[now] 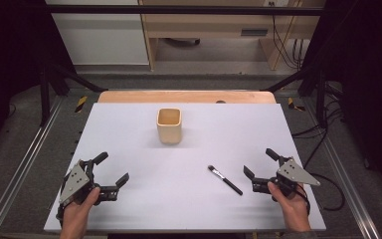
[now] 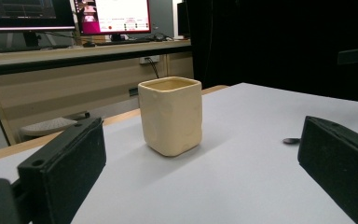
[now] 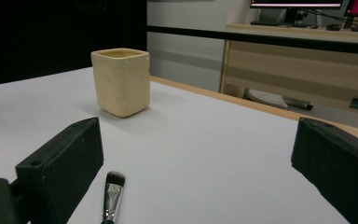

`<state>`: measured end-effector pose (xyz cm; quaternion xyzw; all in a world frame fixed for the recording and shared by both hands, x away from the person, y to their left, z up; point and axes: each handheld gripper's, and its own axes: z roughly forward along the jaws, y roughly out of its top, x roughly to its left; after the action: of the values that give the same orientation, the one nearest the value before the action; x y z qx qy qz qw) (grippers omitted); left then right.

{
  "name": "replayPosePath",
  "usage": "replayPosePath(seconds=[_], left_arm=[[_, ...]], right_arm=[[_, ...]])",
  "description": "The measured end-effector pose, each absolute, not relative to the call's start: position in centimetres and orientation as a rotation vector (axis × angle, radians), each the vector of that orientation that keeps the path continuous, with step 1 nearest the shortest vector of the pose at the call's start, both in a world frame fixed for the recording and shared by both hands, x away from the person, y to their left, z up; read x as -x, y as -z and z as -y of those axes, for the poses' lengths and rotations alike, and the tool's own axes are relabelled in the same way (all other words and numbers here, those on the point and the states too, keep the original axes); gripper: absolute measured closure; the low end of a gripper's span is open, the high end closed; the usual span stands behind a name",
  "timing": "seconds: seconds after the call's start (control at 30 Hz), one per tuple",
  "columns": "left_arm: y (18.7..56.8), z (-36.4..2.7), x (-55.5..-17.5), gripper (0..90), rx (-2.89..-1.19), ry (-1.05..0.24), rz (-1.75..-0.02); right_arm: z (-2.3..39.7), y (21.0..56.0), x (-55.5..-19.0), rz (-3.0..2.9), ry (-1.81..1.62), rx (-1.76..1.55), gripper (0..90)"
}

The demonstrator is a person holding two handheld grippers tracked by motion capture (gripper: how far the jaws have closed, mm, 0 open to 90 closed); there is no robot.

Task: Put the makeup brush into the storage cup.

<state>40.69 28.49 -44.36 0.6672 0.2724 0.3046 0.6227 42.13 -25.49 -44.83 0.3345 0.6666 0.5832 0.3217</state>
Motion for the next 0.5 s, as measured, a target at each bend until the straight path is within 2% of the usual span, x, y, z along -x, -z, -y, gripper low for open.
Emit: replayPosePath(seconds=[0.5], left_arm=[[44.28, -28.49, -40.6, 0.6, -1.541, -0.705, -0.622]], right_arm=[[25.08, 44.41, -41.48, -1.814, -1.438, -0.948, 3.3]])
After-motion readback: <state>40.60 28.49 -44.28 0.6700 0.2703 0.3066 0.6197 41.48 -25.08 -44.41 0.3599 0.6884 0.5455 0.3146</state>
